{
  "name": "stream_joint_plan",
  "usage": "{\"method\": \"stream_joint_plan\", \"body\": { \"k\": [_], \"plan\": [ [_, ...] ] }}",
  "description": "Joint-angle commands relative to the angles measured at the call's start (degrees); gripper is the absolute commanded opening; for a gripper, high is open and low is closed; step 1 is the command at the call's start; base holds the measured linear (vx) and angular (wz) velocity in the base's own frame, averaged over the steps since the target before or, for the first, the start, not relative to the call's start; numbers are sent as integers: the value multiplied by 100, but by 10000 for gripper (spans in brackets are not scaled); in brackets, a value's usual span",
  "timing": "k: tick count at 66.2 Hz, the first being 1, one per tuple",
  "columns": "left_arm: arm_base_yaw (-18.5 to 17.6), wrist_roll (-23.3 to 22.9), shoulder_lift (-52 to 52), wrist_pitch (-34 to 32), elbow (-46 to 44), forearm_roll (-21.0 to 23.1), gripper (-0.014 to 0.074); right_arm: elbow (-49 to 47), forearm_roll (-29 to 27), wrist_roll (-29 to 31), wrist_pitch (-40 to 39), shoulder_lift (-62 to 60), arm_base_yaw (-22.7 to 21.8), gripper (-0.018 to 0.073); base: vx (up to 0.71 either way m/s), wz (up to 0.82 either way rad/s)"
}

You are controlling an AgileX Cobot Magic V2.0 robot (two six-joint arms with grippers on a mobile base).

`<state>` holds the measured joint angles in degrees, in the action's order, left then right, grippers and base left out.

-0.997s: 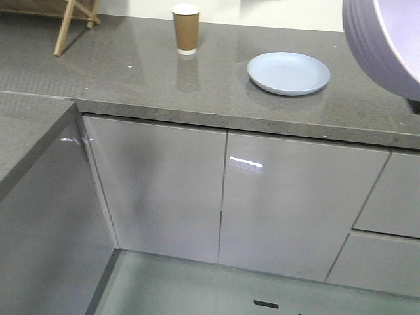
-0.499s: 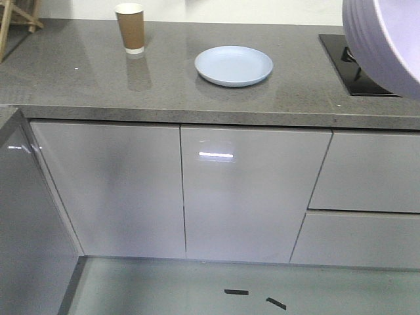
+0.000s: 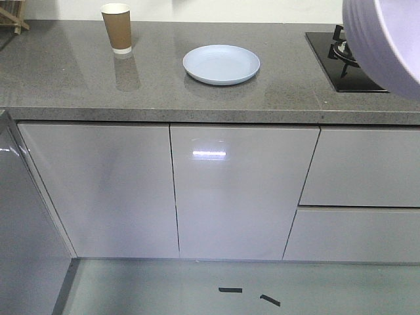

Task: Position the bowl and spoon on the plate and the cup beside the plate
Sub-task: 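Drive toward the light blue plate holding spoon and bowl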

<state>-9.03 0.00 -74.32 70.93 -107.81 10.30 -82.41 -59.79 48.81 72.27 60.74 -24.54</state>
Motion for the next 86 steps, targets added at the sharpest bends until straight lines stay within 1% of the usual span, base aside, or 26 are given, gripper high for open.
{"method": "stream_joint_plan", "body": {
  "k": [1,86],
  "plan": [
    [-25,-36,118,-348,-136,91,-7,-116,-394,29,85,-61,-19,-5,0,0],
    [-25,-36,118,-341,-136,91,-7,-116,-405,29,85,-61,-19,-5,0,-1]
  ]
}}
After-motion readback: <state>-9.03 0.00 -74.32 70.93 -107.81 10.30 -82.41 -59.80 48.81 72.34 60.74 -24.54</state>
